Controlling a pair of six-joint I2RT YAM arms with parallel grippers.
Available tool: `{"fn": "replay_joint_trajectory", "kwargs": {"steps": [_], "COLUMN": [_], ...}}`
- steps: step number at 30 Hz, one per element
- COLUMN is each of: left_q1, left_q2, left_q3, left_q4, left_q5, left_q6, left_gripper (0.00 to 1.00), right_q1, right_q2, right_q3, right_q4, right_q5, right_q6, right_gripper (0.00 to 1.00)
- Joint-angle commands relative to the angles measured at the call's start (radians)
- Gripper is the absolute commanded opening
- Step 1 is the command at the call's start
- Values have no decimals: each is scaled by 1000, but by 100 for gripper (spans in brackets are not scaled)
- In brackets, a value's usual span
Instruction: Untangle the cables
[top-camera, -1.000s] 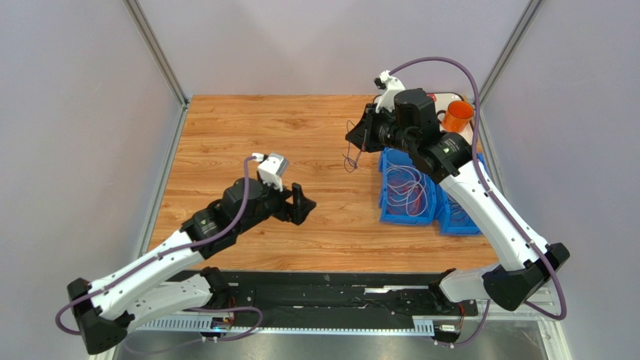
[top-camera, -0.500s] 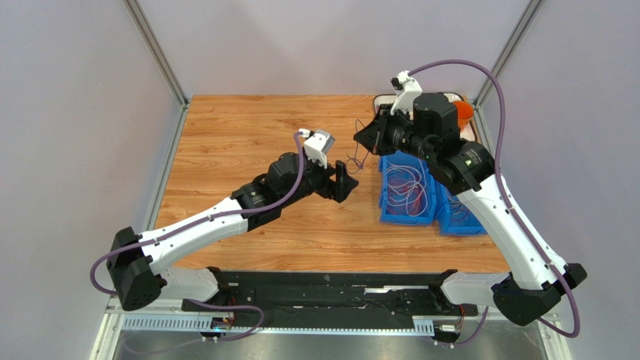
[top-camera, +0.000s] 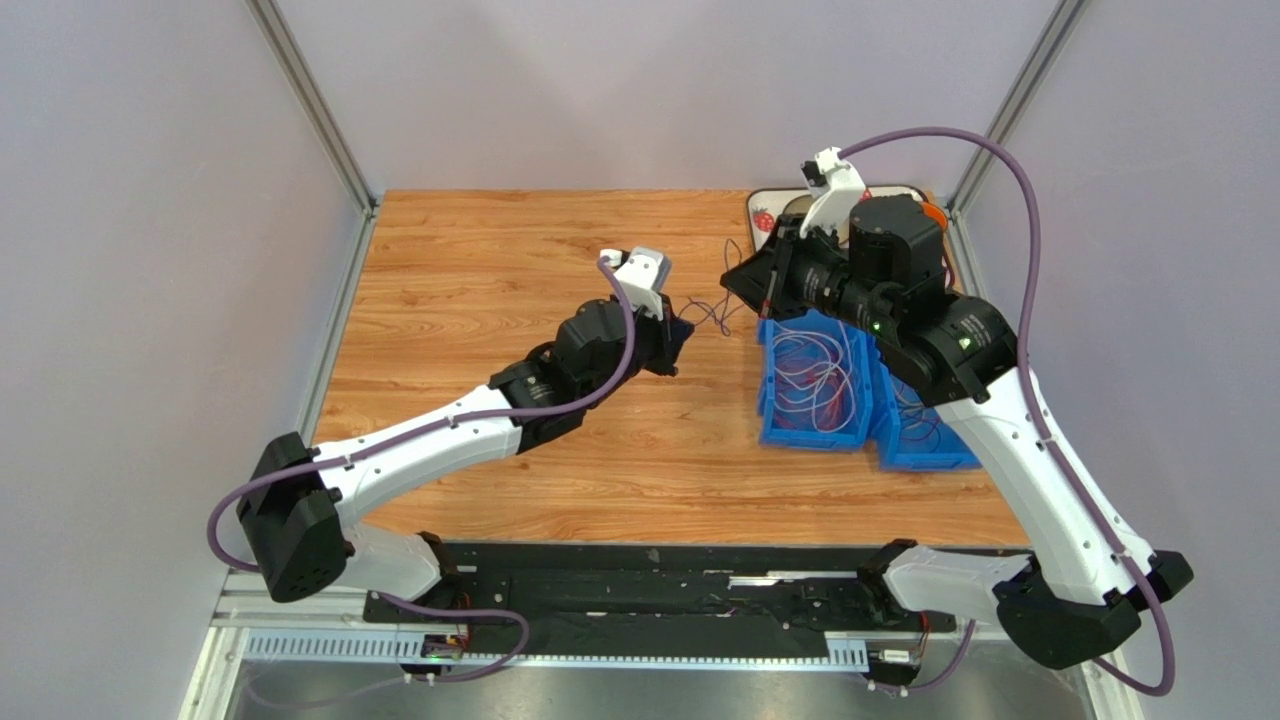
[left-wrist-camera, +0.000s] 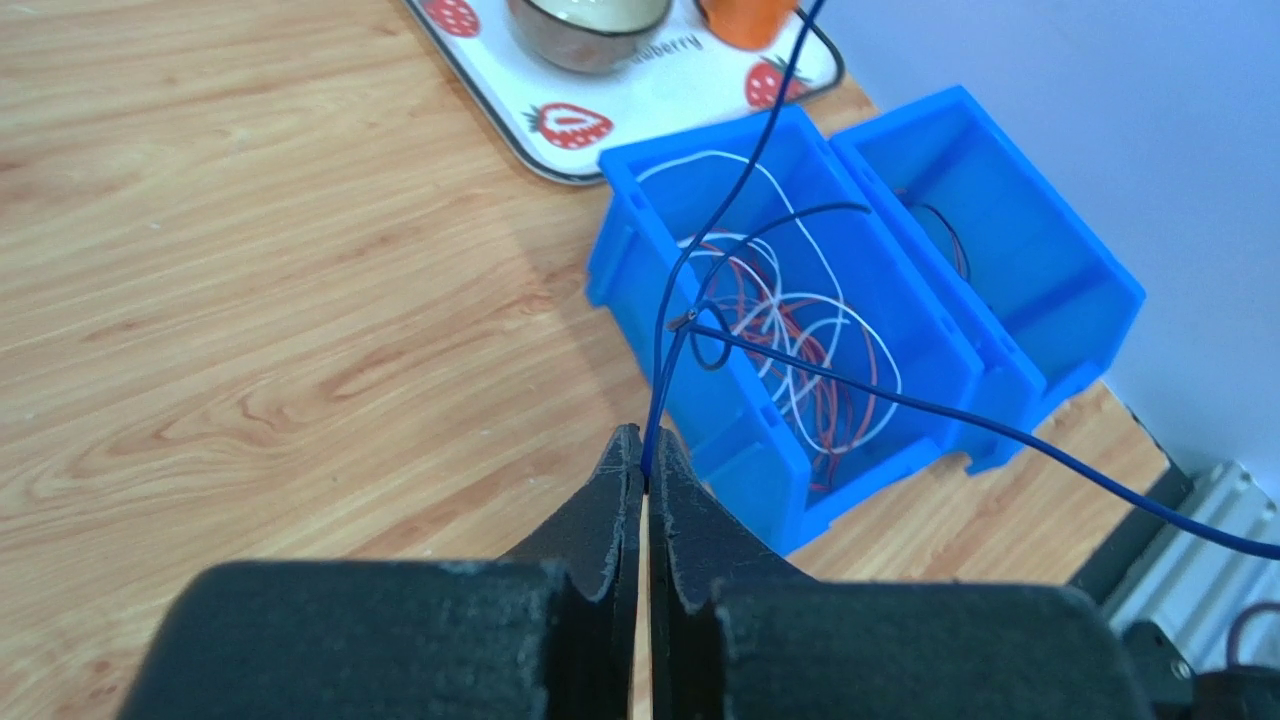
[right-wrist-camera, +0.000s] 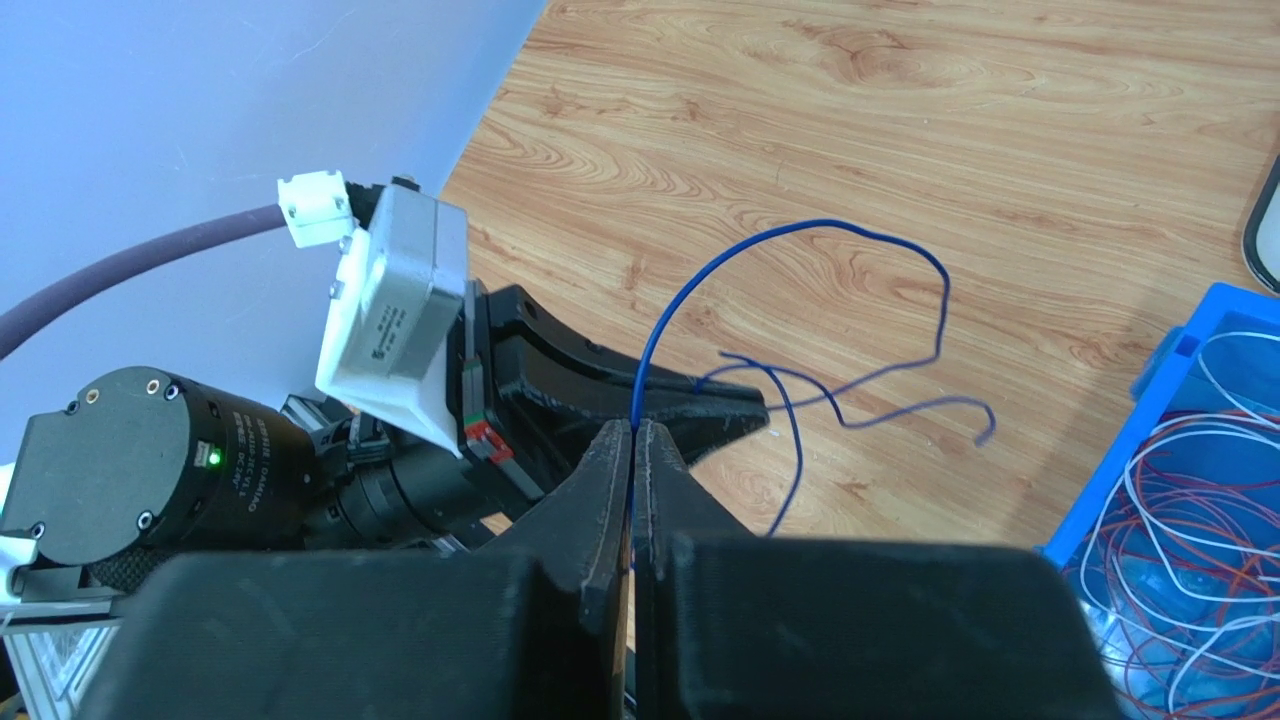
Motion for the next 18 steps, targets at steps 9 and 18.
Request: {"fn": "replay_joint_trajectory", "kwargs": {"steps": [9, 18], "left_q1": [16, 49], "left_q2": [-119, -127], "left_q3": [-125, -149], "left_q4": [-62, -220], "left_q5": [-214, -196], "left_q6": [-62, -148], "left_gripper": [2, 55], "right_q1": [-32, -38], "right_q2": [-76, -79], "right_q3": [232, 369], "right_q4": [-85, -126], "right_q5": [138, 189], "right_q6": [-85, -102], "right_gripper": [0, 0]}}
